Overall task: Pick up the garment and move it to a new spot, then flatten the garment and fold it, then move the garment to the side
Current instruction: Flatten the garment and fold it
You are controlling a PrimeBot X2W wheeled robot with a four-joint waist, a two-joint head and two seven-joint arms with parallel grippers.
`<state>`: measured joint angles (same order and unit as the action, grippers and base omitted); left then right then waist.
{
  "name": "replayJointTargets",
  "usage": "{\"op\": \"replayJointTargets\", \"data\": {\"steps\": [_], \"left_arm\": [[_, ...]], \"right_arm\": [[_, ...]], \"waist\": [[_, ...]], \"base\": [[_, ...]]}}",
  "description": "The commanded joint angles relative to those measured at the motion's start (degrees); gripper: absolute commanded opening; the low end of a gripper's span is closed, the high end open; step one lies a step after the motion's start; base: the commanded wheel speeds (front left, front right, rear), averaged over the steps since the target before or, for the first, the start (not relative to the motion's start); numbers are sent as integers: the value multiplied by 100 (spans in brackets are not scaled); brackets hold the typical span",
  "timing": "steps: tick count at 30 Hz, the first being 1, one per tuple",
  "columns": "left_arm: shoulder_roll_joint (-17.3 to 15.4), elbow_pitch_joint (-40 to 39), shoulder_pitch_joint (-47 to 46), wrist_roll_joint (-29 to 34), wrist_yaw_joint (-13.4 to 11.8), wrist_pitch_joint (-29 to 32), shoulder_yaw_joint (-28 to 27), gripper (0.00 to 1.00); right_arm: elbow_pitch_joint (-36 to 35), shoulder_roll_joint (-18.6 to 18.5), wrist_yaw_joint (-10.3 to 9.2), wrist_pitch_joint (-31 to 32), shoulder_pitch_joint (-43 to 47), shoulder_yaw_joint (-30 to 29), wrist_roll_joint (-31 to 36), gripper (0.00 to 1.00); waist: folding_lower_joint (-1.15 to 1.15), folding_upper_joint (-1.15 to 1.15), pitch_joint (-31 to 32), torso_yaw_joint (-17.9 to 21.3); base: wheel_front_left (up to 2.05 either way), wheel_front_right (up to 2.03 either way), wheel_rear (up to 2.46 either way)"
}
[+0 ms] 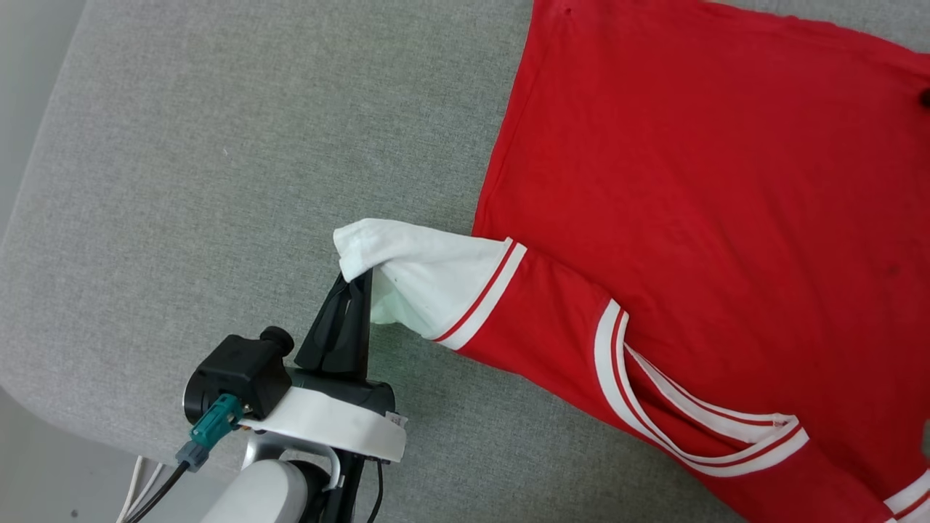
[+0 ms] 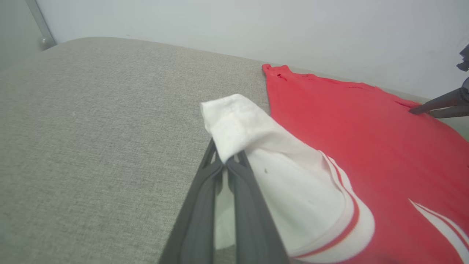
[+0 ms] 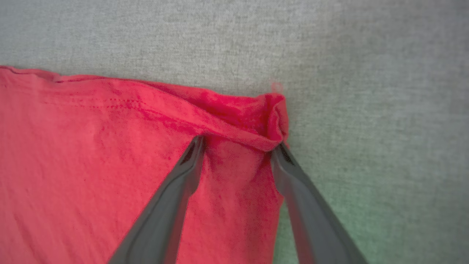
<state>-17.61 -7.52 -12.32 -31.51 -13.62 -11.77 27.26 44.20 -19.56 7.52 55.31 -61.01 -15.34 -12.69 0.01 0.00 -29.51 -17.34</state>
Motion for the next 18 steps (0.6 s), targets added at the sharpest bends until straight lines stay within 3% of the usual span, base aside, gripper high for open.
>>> {"op": "replayJointTargets", "data": {"steps": [1,9,18], "left_arm": [[2,37,-82,-14,10,-23,-5,0],[-99,308,220,-145,-57,18,-81,0],[-444,494,937,-426,-206,139,-352,0]], "right_arm": [[311,216,-5,183,411,15,56,0],[-152,-108,-5,-41,287,343,252,0],[-1451,-648,-5,60,1749,1308,-498,0]], "waist": [[-1,0,70,21],[-1,0,814,303],[-1,0,1895,988]], "base": [[0,0,0],[0,0,0],[0,0,0]]}}
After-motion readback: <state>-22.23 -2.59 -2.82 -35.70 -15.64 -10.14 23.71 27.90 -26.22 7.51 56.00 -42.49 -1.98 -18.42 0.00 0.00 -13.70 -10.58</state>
